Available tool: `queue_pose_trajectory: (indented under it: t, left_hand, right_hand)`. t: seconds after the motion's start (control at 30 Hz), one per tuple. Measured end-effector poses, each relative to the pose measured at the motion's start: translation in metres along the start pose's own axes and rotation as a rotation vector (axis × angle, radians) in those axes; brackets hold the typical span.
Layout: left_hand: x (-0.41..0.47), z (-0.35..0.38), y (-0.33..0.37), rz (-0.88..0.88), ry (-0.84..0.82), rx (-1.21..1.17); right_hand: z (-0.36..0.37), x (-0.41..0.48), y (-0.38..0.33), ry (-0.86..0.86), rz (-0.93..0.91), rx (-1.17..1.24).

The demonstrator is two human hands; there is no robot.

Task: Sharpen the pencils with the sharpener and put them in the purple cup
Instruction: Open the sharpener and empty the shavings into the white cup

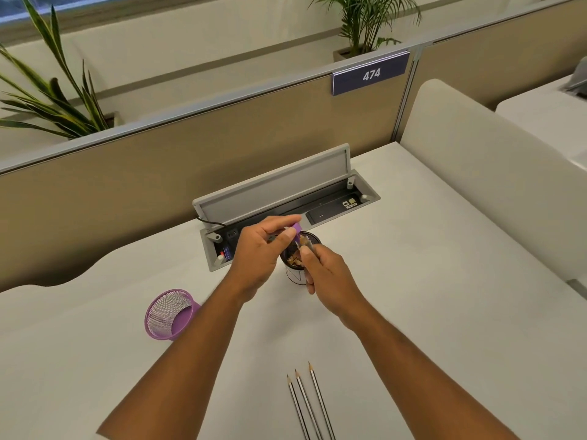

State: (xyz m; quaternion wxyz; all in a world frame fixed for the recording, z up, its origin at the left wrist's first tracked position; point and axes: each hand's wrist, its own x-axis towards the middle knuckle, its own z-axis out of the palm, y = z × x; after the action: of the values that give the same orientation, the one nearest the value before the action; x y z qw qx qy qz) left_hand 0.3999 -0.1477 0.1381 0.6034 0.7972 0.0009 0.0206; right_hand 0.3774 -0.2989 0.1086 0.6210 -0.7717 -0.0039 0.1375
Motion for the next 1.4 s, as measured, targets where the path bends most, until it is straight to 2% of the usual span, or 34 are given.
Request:
queue_pose_trajectory:
  t: [0.17,0.4,0.53,0.67,0.8,1.03,1.2,1.4]
  left_hand:
    - [0.004,0.003,-0.005,0.016,0.010,0.009]
    - [0.009,-0.003,-0.024,-0.004,0.067,0.036]
    - [0.003,-0.013,-0.032,0.010,0.133,0.091]
    - [-0.017,-0.023,-0.046,0.063,0.239,0.261]
    - [-0.041,-0.024,-0.068,0.005,0.364,0.272]
    - [-0.065,-0.005,-0.113,-0.134,0.337,0.392]
    - [-0.077,0.000,-0.134,-0.161,0.311,0.457]
    - [-0.083,0.001,-0.140,-0.143,0.296,0.430]
  right_hand:
    - [-0.002,0.003,0.005,0.027,0.011,-0.040]
    - [-0.011,0.001,0.009,0.117,0.011,-0.225]
    - [-0.016,0.003,0.007,0.122,-0.007,-0.273]
    - [-0.020,0.003,0.008,0.117,-0.026,-0.336]
    - [-0.024,0.005,0.010,0.116,-0.054,-0.407]
    - [-0.029,0.010,0.008,0.145,-0.109,-0.581]
    - [-0.035,0.012,0.009,0.121,-0.108,-0.677]
    - [-0.037,0.014,0.004,0.200,-0.107,-0.587]
